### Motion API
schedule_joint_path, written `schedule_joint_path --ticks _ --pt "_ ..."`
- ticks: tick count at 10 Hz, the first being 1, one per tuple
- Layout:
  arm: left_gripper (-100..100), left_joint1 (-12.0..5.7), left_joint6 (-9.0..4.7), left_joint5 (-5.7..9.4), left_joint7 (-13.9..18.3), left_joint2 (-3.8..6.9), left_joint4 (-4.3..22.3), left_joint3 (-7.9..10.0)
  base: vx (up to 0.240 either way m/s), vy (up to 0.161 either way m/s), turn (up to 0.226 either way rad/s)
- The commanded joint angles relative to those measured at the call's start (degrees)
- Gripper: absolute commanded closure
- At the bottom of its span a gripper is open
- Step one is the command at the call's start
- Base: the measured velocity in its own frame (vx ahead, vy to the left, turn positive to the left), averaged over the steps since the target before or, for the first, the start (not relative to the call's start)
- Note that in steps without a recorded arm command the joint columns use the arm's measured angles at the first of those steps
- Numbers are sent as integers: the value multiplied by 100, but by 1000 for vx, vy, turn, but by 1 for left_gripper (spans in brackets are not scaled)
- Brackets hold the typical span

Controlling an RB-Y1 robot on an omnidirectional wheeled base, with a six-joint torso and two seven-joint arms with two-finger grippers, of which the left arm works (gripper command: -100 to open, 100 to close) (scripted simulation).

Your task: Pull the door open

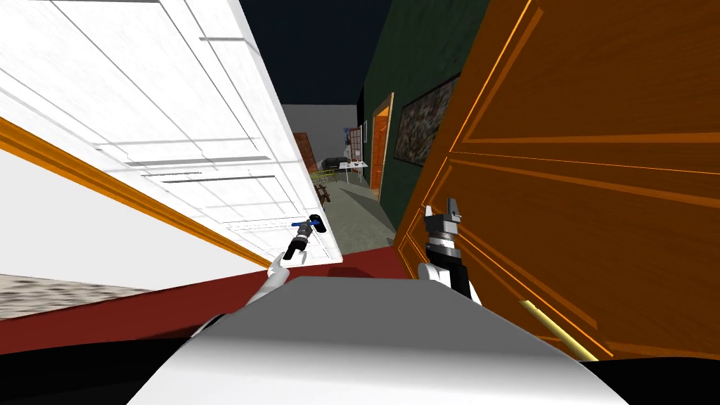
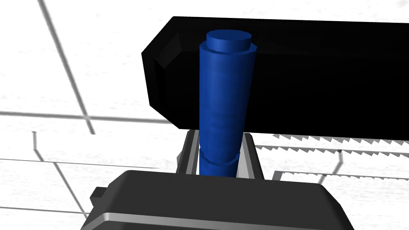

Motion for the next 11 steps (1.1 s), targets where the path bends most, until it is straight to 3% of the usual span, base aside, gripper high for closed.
schedule_joint_path --ticks 1,9,10,11 --pt "100 47 -56 5 82 67 -1 -66 -172 98 -171" --pt "100 401 -455 78 714 715 -87 -521 -223 83 -197" --pt "100 433 -491 85 771 774 -95 -562 -226 75 -155" --pt "100 398 -471 76 726 721 -70 -550 -101 31 -48"
